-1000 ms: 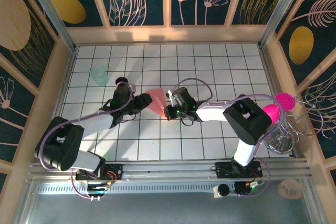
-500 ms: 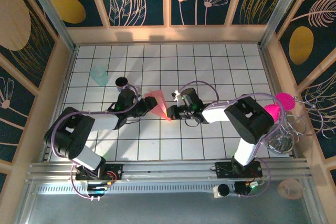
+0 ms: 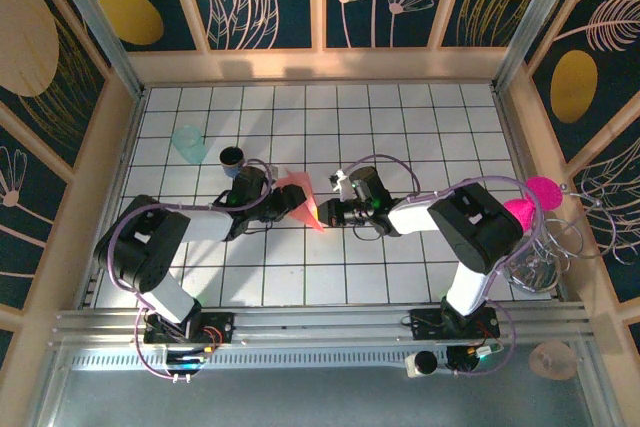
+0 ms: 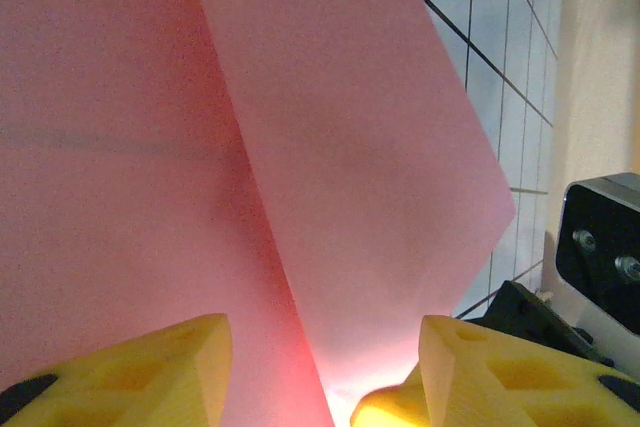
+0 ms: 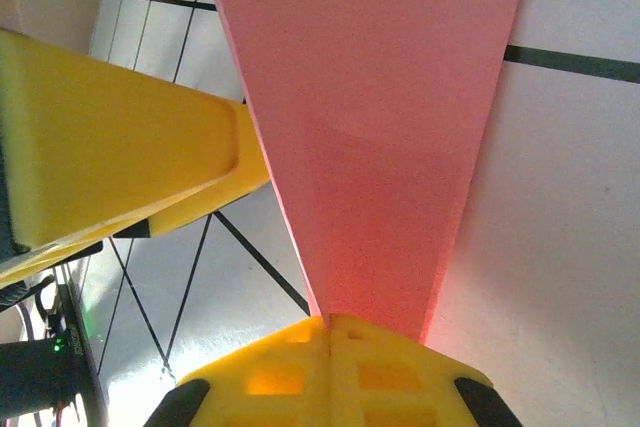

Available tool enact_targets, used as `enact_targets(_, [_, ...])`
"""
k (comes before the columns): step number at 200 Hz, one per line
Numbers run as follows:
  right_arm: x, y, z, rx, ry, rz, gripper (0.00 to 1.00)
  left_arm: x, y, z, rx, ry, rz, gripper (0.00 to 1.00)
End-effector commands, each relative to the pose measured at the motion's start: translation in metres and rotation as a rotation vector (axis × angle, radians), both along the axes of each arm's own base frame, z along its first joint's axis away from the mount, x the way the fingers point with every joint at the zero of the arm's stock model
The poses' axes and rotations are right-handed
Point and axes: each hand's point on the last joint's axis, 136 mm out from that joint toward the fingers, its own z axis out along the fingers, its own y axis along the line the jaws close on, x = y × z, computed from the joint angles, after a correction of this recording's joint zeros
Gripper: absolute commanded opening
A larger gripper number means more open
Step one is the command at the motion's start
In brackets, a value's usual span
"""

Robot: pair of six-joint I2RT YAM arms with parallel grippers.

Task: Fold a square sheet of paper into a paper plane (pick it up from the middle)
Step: Fourth fold the wing at the center of the table.

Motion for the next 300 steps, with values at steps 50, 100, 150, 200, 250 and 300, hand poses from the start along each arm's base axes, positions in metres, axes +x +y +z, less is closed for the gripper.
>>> enact_targets(50, [-0.003,-0.004,-0.013,0.011,0.053,0.0,0.0,0.002,0.006,-0.021,0.148,0.05,-0.005,0.53])
enact_targets(100, [-0.004,-0.004,-0.017,0.009,0.068,0.002,0.0,0.002,0.008,-0.029,0.195,0.077,-0.005,0.53])
enact_targets(150, [-0.005,-0.005,-0.02,0.004,0.078,0.0,0.0,0.004,0.003,-0.017,0.173,0.041,-0.028,0.56])
enact_targets(200, [-0.005,-0.003,-0.02,0.009,0.081,0.007,0.0,0.005,0.003,-0.012,0.175,0.007,-0.033,0.6])
enact_targets(250, [-0.005,-0.003,-0.02,0.007,0.08,0.008,0.0,0.0,0.017,-0.037,0.275,0.11,0.003,0.54])
enact_targets(300, [-0.001,-0.008,-0.009,-0.005,0.046,-0.024,0.1,-0.015,0.038,-0.074,0.411,0.234,0.018,0.53])
